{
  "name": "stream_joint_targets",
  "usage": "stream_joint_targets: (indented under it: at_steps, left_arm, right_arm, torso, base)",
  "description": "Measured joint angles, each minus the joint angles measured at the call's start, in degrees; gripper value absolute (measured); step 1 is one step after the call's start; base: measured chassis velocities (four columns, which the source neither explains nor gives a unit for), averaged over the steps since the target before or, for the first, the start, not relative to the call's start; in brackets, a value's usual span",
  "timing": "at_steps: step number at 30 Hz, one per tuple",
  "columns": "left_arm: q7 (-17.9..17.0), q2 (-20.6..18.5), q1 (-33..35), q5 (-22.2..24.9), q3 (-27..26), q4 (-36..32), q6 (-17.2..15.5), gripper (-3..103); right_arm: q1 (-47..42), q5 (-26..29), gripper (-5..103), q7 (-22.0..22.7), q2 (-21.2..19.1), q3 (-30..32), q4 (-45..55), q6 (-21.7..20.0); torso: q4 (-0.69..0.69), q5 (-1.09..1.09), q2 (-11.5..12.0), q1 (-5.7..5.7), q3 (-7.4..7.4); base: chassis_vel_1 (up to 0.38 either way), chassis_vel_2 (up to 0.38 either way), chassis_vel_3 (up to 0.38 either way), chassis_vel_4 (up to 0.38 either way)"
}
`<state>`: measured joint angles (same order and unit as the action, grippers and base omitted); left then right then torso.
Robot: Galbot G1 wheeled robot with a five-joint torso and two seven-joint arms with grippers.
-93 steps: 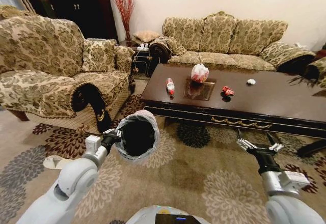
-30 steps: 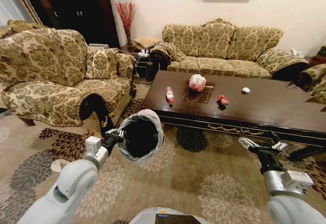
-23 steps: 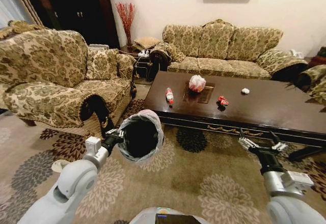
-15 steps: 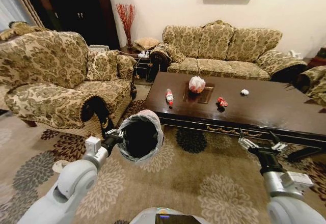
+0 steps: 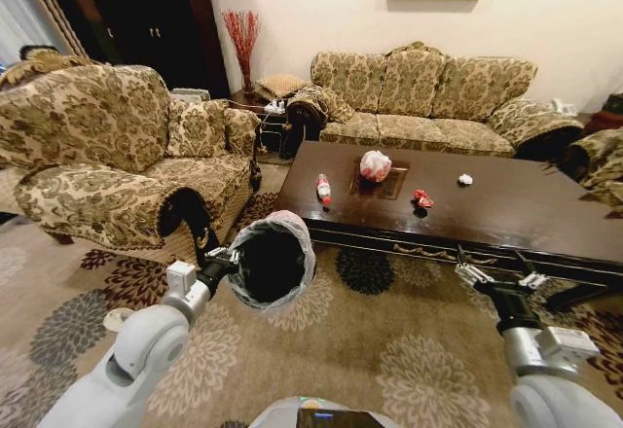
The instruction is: Move to the front of the table and place the trash on the table into the trash bin.
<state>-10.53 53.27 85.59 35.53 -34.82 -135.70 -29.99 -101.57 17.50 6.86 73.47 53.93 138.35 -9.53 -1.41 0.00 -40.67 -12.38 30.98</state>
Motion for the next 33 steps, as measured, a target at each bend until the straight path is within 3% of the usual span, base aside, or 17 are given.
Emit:
stream_joint_targets:
  at_steps: [33]
  left_arm:
    - [1.08,0.78,1.17,-0.64,0.12,0.46,1.37,3]
  right_arm:
    - [0.44,0.52,100,1.22,0.80,0.23,-0.67,0.61]
  torso:
    - [0.00,0.00,-8.01,-3.44,4.57]
  base:
    - [0.000,0.000,0.000,0.000]
